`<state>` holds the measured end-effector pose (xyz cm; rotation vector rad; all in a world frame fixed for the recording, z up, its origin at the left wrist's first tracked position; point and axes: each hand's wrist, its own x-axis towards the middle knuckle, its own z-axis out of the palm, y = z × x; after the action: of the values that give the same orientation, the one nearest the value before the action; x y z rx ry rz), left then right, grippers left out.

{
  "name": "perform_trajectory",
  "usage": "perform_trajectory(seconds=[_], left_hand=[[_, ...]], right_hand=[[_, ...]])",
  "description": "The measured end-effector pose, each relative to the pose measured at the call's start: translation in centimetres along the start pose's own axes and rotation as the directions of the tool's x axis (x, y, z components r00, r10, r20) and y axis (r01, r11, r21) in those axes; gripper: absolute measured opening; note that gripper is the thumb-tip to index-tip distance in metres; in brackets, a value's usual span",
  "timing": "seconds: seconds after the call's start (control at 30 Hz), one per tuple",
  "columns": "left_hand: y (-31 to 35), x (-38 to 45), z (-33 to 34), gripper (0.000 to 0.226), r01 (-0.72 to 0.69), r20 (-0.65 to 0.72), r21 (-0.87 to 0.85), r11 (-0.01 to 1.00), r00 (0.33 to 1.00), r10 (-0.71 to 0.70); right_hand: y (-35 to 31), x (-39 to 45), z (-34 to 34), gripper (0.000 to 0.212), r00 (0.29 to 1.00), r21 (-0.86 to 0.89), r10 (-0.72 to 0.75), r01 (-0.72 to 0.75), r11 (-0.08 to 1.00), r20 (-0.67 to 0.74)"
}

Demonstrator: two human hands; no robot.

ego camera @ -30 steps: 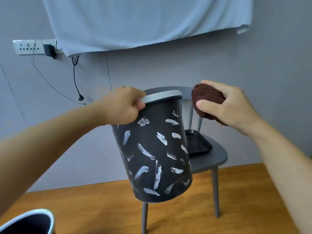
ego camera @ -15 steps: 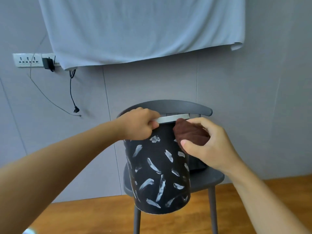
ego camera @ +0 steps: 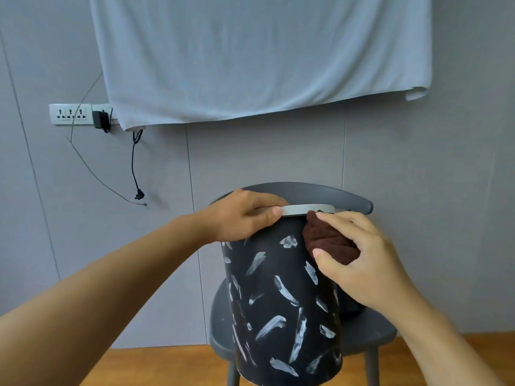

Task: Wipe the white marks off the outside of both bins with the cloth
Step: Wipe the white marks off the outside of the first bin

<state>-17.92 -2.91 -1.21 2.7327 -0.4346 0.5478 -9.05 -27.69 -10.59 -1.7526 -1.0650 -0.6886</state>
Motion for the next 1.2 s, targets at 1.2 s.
perform_trajectory(seconds=[1.2], left_hand=[[-1.0, 1.5, 2.8, 0.04, 0.13, -0.245, 0.123, 0.984, 0.965, -0.097]], right_hand=[[-1.0, 2.4, 0.2, 0.036, 0.878, -0.331, -0.285, 0.419, 0.846, 0.383]])
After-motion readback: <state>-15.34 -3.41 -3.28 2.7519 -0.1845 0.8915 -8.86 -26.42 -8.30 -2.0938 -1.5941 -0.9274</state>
